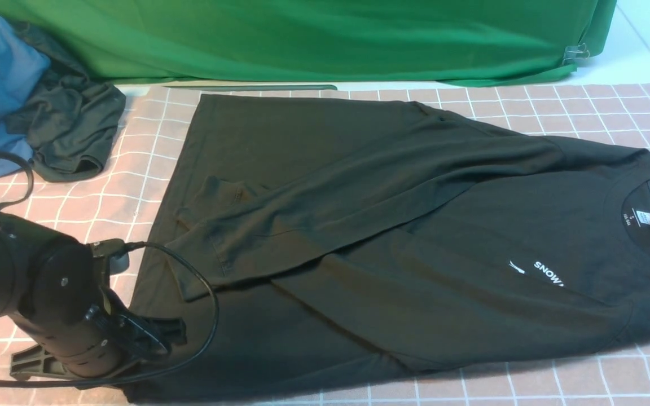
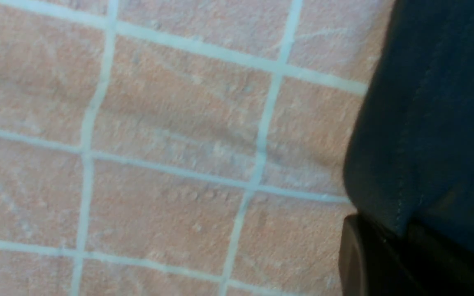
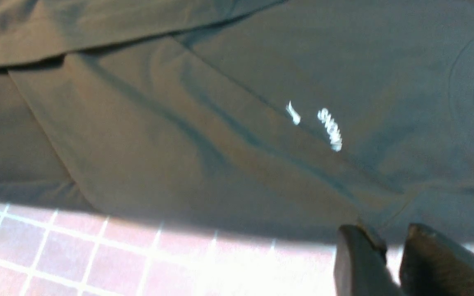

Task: Fold a long-sleeved shirt over a pink coffee tablecloth.
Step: 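Grasp the near edge of the shirt at its hem and shoulder corners, then fold the black garment in half by bringing its near edge over to the far edge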

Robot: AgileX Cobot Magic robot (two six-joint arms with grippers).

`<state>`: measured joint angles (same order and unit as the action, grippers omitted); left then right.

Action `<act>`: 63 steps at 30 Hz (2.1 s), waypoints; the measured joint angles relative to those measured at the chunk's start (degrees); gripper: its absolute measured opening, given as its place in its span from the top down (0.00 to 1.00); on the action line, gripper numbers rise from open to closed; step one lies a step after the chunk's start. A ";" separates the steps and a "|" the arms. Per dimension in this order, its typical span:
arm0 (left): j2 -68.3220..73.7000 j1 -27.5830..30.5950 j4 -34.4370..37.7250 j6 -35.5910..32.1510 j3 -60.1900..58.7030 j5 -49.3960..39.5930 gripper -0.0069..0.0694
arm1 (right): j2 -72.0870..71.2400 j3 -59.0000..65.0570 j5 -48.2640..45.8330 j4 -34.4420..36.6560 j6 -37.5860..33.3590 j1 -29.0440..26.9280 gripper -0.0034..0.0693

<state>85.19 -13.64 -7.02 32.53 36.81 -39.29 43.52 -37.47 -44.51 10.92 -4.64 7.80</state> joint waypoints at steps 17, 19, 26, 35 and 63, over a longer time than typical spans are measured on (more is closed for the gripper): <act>-19.38 0.00 -0.07 -0.01 0.06 -6.31 0.85 | 22.78 -4.47 -9.14 -9.58 8.07 0.00 0.48; -20.38 0.00 -0.07 -0.01 0.06 -6.46 0.85 | 25.13 -4.47 -8.46 -10.29 8.21 0.00 0.40; -20.97 0.00 -0.09 -0.01 0.06 -6.66 0.85 | 36.54 -4.47 -0.73 -10.92 10.78 0.00 0.29; -20.97 0.00 -0.09 -0.01 0.06 -6.71 0.85 | 47.62 -4.51 10.04 -10.36 14.09 0.00 0.28; -20.97 0.00 -4.08 3.32 0.06 -3.44 0.85 | 49.66 -28.31 -13.63 -10.92 6.18 0.00 0.84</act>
<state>64.22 -13.64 -11.10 35.85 36.87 -42.73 93.18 -65.78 -58.14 0.00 1.54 7.80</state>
